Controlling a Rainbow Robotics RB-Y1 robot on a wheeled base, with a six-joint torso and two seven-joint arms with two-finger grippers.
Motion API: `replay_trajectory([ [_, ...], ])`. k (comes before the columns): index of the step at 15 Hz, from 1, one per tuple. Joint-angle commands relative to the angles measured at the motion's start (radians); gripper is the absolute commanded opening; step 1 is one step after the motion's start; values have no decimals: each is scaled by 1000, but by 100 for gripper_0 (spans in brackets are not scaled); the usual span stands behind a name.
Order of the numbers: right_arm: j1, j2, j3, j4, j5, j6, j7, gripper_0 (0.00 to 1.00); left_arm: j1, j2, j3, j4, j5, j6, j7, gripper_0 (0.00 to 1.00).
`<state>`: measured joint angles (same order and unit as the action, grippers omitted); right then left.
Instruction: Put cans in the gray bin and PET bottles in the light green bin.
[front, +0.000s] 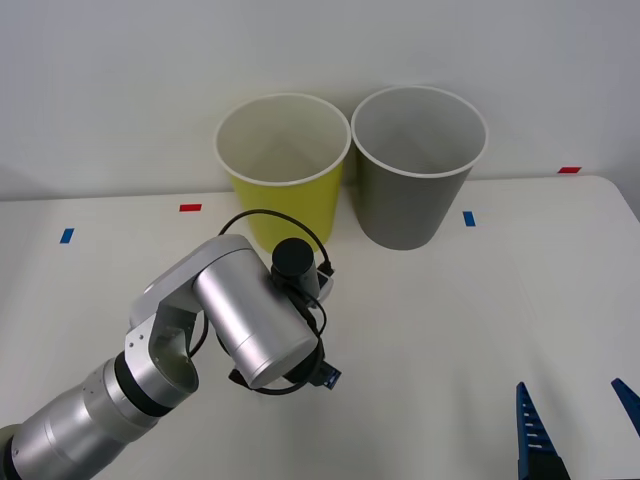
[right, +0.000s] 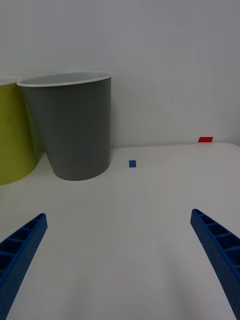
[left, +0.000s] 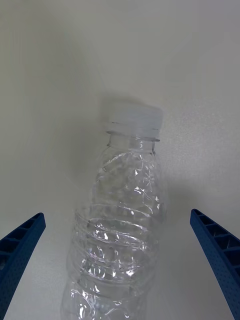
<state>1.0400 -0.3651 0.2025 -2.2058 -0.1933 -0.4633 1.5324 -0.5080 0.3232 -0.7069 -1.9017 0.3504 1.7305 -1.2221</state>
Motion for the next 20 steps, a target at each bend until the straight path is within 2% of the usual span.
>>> replay_trajectory([
  [1,0,0,0,0,0,0,0,100,-7,-23,3,36,-24,0,-33,100],
  [8,0,0,0,0,0,0,0,100,-18,-62,14,102,-34,17,-30,100],
  [20,0,0,0,0,0,0,0,100,-18,-78,23,151,-27,11,-68,100],
])
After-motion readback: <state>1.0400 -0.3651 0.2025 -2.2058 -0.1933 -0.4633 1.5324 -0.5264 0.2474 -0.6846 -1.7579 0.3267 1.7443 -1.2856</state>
